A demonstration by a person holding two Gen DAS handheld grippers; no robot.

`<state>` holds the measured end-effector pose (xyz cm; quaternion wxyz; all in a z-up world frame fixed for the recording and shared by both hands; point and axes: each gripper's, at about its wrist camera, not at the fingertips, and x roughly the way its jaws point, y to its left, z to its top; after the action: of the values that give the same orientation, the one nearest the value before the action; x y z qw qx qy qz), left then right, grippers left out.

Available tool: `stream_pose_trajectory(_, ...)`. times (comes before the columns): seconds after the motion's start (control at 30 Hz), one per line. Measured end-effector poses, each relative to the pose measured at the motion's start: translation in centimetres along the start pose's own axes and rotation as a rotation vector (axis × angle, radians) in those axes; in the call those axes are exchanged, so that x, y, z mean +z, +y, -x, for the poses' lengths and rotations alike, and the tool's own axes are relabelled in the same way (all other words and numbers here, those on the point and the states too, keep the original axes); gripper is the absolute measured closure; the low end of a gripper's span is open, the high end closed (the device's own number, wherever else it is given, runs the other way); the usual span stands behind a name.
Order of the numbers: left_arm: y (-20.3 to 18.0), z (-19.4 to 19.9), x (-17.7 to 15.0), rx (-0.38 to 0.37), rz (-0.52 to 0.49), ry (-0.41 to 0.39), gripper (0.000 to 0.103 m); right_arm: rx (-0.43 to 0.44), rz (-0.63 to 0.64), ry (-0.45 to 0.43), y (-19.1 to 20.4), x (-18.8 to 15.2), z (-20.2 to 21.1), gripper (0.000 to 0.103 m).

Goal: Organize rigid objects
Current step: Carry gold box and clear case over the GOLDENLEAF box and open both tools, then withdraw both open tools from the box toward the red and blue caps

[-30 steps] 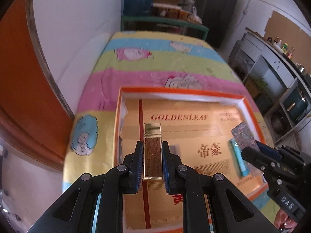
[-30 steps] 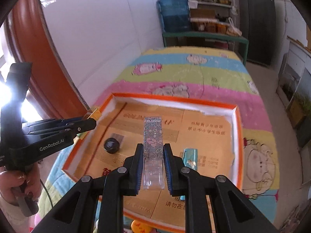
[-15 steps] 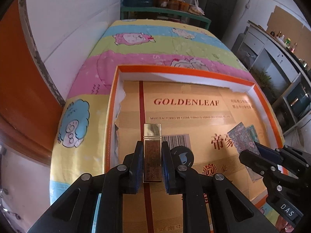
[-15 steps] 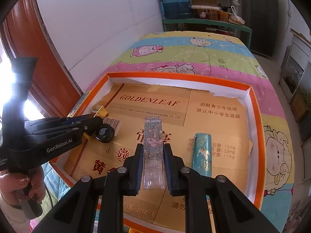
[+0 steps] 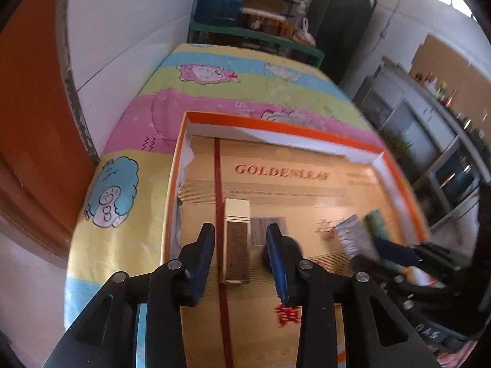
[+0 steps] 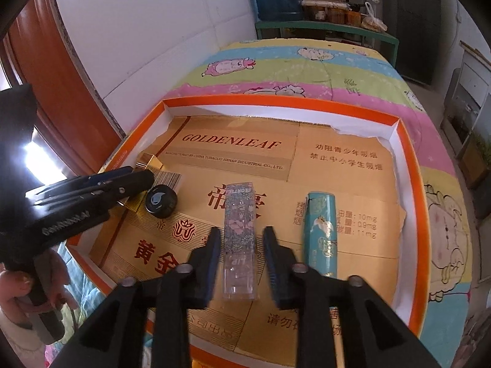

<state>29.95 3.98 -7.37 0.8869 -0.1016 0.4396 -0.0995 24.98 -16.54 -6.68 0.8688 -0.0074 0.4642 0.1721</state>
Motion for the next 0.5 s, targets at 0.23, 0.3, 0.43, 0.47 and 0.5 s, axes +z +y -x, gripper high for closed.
stream_pose_trajectory(0.23,-0.7,4.9,-1.1,-0.075,-0.015,-0.116,0.035,0.022,-0.018,-0.093,0.5,-1.1,4.2,0.056)
stream_pose_trajectory(0.3,-1.0,5.8,-2.0,-0.112,-0.017,-0.122,0.033,0.043,-0.033,-0.121,0.7,-1.8,5.7,0.056)
stream_pose_trajectory(0.43,-2.2,7.2,-3.9,-0.066,-0.064,-0.106,0.033,0.092,-0.054,-0.194,1.6,-3.8,9.2,0.056)
stream_pose_trajectory(0.47,-2.4,7.8,-4.5,-0.044,-0.082,-0.123,0.033,0.1,-0.058,-0.209,1.8,-4.2,9.9,0.056)
stream_pose_trajectory(0.5,-2.8,8.6,-5.2,-0.006,-0.092,-0.151,0.033,0.11,-0.064,-0.227,2.1,-4.9,10.7,0.056)
